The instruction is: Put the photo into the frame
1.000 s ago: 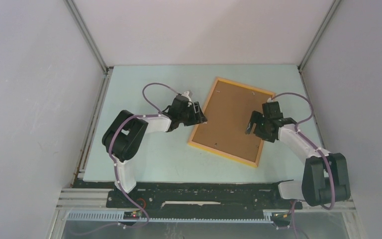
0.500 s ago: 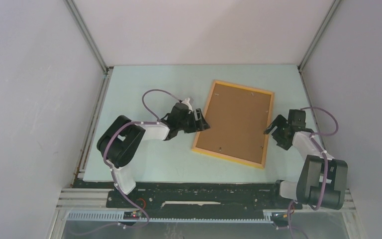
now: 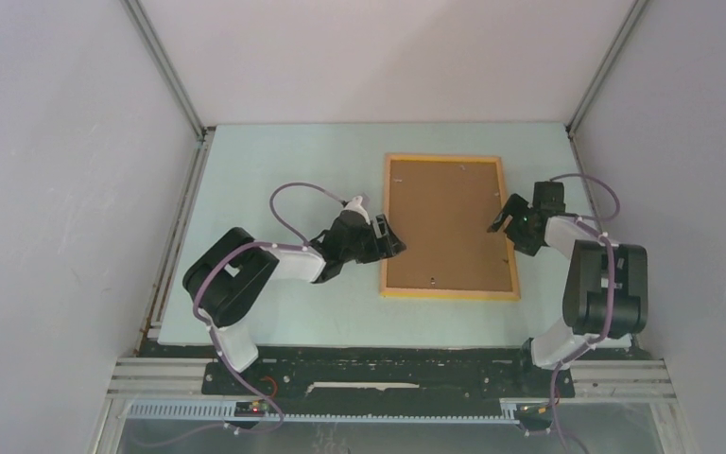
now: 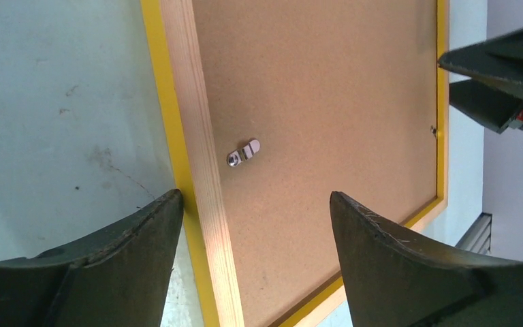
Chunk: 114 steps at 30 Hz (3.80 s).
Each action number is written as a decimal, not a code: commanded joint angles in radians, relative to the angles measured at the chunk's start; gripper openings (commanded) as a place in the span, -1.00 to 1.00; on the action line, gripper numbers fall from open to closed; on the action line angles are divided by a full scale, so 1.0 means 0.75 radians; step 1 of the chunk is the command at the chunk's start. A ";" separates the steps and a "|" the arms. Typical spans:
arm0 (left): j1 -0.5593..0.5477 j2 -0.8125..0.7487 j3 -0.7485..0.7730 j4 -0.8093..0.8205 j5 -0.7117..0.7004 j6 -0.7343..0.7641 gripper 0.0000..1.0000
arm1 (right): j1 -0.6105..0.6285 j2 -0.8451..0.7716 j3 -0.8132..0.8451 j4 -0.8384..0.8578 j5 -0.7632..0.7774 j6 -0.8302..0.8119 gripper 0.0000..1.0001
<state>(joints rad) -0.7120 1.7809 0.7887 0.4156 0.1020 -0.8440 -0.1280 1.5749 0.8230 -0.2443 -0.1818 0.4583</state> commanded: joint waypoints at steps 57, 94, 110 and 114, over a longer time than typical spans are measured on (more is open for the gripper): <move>0.587 0.122 0.412 -0.277 0.256 0.130 0.70 | -0.026 -0.285 -0.153 -0.142 -0.146 -0.037 0.75; 0.592 0.180 0.201 0.090 0.394 -0.225 0.20 | 0.148 -0.156 0.021 -0.481 0.297 0.589 0.72; 0.593 0.180 0.188 0.141 0.414 -0.241 0.20 | 0.167 -0.039 0.059 -0.567 0.371 0.932 0.54; 0.593 0.182 0.190 0.142 0.416 -0.241 0.20 | 0.206 -0.033 0.071 -0.590 0.400 0.948 0.42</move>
<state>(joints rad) -0.2584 1.9614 0.9489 0.4782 0.3721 -1.0130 -0.0059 1.5398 0.8459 -0.6621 0.0814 1.1080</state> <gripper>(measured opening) 0.602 0.737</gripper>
